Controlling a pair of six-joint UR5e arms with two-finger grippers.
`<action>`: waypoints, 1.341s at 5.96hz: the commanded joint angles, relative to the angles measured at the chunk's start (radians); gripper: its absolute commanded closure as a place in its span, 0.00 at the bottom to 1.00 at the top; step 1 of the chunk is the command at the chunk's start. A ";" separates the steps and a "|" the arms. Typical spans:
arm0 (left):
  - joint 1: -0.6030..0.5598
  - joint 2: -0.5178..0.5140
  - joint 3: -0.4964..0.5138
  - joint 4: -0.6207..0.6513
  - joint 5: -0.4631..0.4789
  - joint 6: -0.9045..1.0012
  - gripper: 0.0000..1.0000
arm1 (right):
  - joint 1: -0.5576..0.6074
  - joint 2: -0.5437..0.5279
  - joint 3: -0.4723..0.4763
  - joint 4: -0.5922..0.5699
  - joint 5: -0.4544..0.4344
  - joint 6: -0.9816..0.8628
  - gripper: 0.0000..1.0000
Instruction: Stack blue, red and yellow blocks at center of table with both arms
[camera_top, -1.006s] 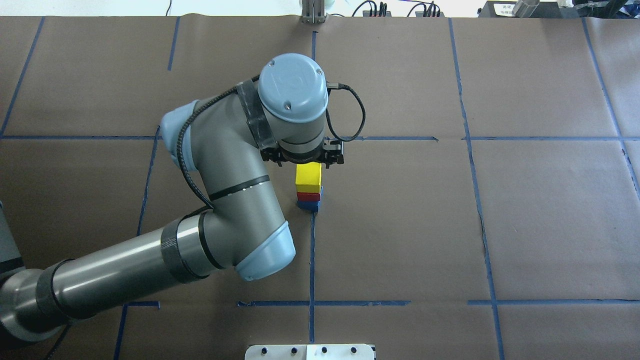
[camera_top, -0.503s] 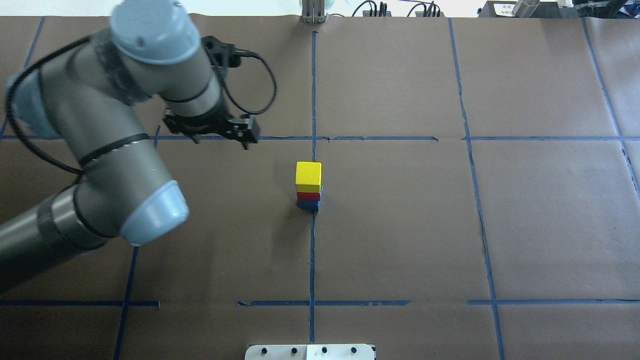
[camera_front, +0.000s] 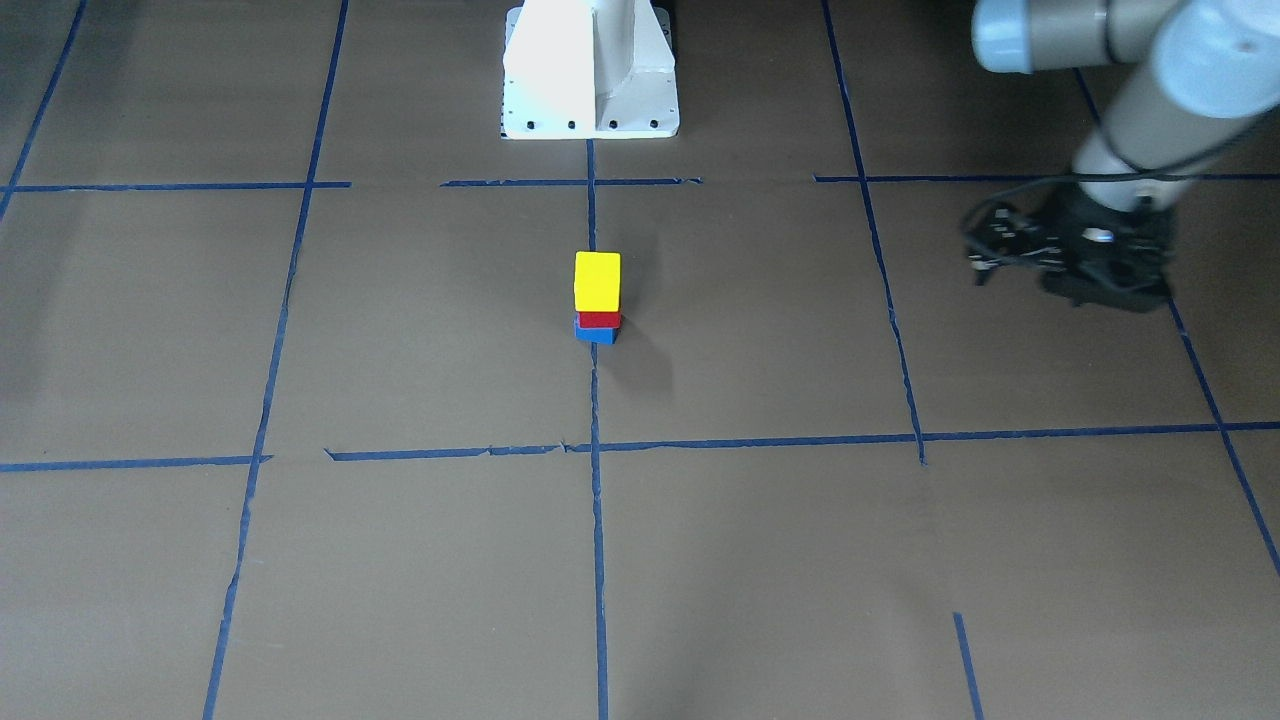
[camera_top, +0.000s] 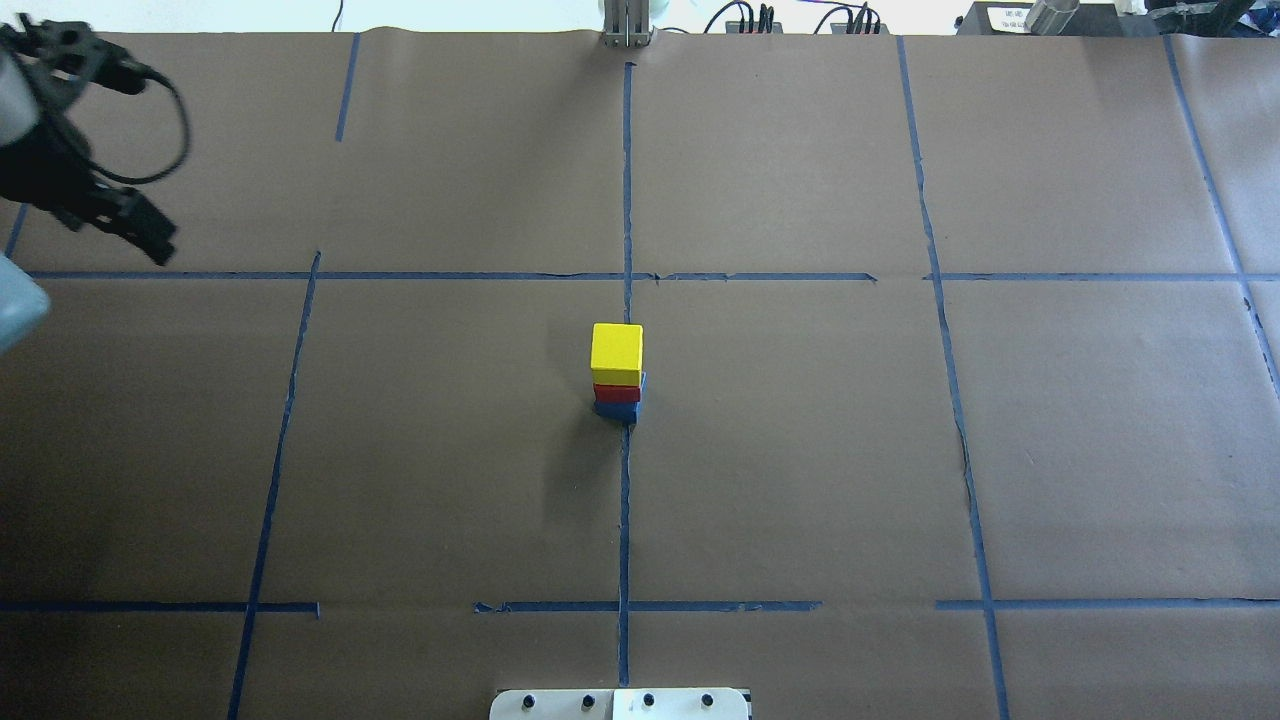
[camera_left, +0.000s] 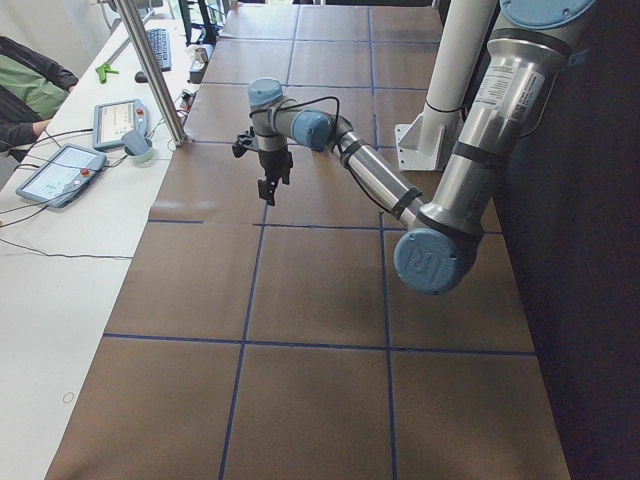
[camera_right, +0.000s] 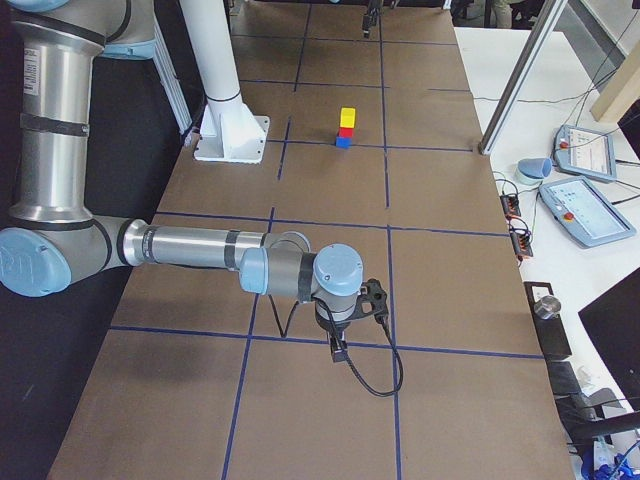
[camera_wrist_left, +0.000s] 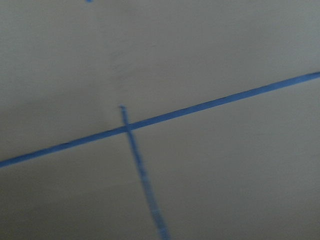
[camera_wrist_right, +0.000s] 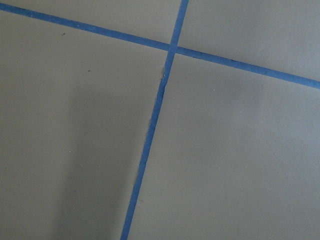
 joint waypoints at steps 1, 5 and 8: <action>-0.262 0.182 0.077 -0.016 -0.125 0.258 0.00 | 0.000 0.000 -0.004 0.000 0.000 0.000 0.00; -0.400 0.377 0.154 -0.112 -0.123 0.335 0.00 | 0.000 0.000 -0.005 0.000 0.000 0.000 0.00; -0.400 0.374 0.186 -0.113 -0.108 0.333 0.00 | 0.000 0.000 -0.007 0.000 0.000 -0.001 0.00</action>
